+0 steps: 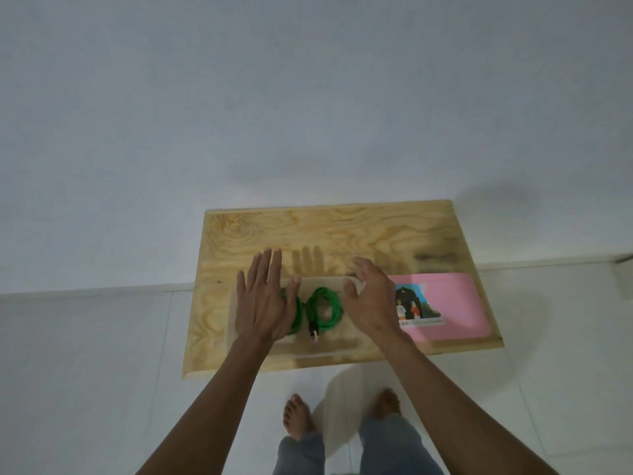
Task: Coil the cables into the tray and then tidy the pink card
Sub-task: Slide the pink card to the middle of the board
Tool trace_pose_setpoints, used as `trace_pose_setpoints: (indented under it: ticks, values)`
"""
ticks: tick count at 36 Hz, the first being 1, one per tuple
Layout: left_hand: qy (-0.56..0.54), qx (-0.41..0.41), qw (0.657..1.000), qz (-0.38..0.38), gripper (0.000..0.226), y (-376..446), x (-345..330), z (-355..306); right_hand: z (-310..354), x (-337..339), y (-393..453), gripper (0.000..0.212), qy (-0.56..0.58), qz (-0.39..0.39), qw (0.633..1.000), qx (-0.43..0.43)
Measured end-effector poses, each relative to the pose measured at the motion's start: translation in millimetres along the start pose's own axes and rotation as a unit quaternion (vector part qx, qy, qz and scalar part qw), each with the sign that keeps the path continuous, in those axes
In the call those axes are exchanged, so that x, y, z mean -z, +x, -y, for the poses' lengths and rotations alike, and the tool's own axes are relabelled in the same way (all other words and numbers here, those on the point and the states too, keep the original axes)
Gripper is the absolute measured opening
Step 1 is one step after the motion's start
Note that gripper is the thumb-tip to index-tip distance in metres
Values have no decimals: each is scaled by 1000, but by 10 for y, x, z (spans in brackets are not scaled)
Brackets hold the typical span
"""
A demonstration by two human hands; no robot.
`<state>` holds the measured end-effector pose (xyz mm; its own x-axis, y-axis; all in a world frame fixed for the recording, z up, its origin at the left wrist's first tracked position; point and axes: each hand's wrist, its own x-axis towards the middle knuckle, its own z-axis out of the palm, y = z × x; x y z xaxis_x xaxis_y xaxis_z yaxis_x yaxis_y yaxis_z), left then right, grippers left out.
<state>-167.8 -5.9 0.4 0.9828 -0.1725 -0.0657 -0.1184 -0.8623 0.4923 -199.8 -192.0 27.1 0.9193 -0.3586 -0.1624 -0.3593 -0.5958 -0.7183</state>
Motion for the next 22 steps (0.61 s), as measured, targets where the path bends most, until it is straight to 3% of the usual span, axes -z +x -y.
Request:
trace_pose_setpoints:
  ticks: [7,13,19,22]
  values:
    - [-61,-30,997,-22,65,98,-50,-786,-254,532,164,41,33,-31,999,8]
    - [-63,-47,997,2,58,142,-519,-1493,-919,1131,286,36,29,-44,998,-16]
    - [-61,24,996,55,68,70,-1192,-1921,-1733,1590,410,41,-10,-15,997,-81]
    - [-50,85,994,54,61,56,-1511,-1953,-2090,1661,490,43,-19,9,996,-91]
